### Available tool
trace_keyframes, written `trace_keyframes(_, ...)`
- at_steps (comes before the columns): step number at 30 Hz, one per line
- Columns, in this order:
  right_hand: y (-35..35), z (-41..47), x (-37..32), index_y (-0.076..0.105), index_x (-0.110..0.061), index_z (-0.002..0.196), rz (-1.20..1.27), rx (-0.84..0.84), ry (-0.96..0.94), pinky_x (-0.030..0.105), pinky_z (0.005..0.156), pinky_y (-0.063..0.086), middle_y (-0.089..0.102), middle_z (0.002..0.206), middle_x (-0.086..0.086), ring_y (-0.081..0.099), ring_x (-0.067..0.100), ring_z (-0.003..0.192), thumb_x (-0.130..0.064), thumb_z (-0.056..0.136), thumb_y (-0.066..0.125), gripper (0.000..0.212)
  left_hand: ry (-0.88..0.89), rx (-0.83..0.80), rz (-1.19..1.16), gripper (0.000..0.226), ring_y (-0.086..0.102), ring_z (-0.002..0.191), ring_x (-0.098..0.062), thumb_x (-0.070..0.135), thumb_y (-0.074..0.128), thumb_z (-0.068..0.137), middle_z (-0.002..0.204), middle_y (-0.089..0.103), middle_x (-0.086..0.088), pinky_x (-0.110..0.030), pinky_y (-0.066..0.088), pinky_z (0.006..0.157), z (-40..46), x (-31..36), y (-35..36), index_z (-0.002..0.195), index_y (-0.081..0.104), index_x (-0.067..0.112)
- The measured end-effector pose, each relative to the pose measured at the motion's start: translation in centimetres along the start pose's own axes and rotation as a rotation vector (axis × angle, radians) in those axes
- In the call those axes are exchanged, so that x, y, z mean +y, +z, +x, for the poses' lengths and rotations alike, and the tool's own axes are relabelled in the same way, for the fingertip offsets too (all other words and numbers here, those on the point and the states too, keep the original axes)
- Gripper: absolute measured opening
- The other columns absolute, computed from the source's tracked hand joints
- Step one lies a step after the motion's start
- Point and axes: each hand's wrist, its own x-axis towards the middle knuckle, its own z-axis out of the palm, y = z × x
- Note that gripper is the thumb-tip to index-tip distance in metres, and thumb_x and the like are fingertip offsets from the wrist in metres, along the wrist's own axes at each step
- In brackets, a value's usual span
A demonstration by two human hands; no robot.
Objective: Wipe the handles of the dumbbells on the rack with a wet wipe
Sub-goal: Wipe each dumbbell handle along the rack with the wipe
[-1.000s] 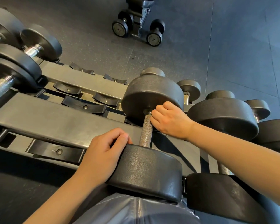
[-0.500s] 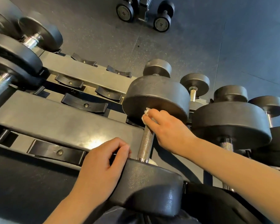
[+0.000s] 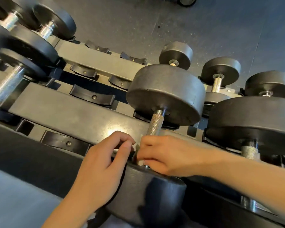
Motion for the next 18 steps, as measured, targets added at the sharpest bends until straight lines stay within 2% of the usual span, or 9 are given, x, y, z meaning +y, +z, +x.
trace_keyframes(3,-0.1,-0.3,0.7,0.063,-0.028,0.111,-0.125,0.066,0.028,0.024,0.064,0.047,0.045,0.104,-0.007,0.042,0.002,0.071,-0.042,0.096,0.037,0.033,-0.008,-0.003,-0.008,0.032,0.062,0.088,-0.007,0.054,0.035,0.086,0.086,0.066,0.018,-0.014,0.045,0.075,0.0,0.0,-0.1,0.086,0.061,0.034)
trace_keyframes(6,0.1,-0.6,1.0,0.067,-0.024,0.109,-0.057,0.141,0.048,0.026,0.064,0.052,0.052,0.108,-0.003,0.054,0.009,0.074,-0.038,0.092,0.039,0.035,-0.011,0.026,0.004,0.032,0.061,0.089,-0.004,0.052,0.036,0.086,0.086,0.066,0.018,-0.01,0.043,0.074,-0.2,0.0,-0.1,0.086,0.062,0.033)
trace_keyframes(7,0.3,-0.6,1.0,0.068,-0.022,0.108,0.0,0.169,0.051,0.025,0.07,0.052,0.054,0.106,-0.004,0.055,0.008,0.079,-0.034,0.092,0.044,0.031,-0.01,0.037,0.007,0.032,0.061,0.089,-0.002,0.05,0.035,0.086,0.087,0.065,0.019,-0.007,0.041,0.075,-0.3,0.0,0.0,0.086,0.062,0.032)
trace_keyframes(9,0.8,-0.8,1.1,0.072,-0.019,0.104,0.172,0.178,0.057,0.014,0.079,0.045,0.053,0.099,-0.01,0.052,0.0,0.087,-0.028,0.092,0.054,0.023,-0.013,0.055,0.002,0.031,0.061,0.09,0.001,0.048,0.037,0.087,0.087,0.065,0.02,-0.004,0.04,0.075,-0.4,-0.1,0.1,0.088,0.062,0.031)
trace_keyframes(12,1.8,-1.5,0.6,0.073,-0.021,0.096,0.338,0.178,0.087,0.007,0.08,0.039,0.053,0.092,-0.015,0.05,-0.007,0.087,-0.032,0.09,0.054,0.023,-0.059,0.064,-0.045,0.02,0.062,0.091,0.001,0.042,0.044,0.089,0.086,0.066,0.02,-0.004,0.04,0.074,-0.5,-0.2,0.1,0.096,0.06,0.033)
trace_keyframes(14,1.8,-2.2,0.8,0.073,-0.023,0.094,0.349,0.135,0.148,0.011,0.08,0.042,0.056,0.094,-0.014,0.052,-0.004,0.089,-0.027,0.091,0.056,0.017,-0.067,0.06,-0.058,0.019,0.062,0.091,0.001,0.038,0.043,0.089,0.087,0.067,0.02,-0.004,0.04,0.074,-0.4,-0.2,0.0,0.099,0.059,0.034)
trace_keyframes(16,1.5,-3.3,1.2,0.072,-0.024,0.096,0.341,0.007,0.213,0.016,0.081,0.044,0.055,0.094,-0.016,0.052,-0.001,0.09,-0.023,0.093,0.057,0.016,-0.067,0.042,-0.059,0.02,0.062,0.091,-0.001,0.042,0.044,0.089,0.087,0.067,0.019,-0.006,0.041,0.074,-0.4,-0.2,0.0,0.1,0.059,0.034)
trace_keyframes(18,1.2,-3.5,1.0,0.072,-0.023,0.096,0.355,-0.024,0.228,0.014,0.08,0.042,0.054,0.091,-0.016,0.051,0.0,0.089,-0.024,0.094,0.056,0.017,-0.062,0.011,-0.046,0.024,0.062,0.09,-0.002,0.046,0.042,0.089,0.087,0.067,0.019,-0.006,0.041,0.073,-0.3,-0.2,0.0,0.101,0.059,0.035)
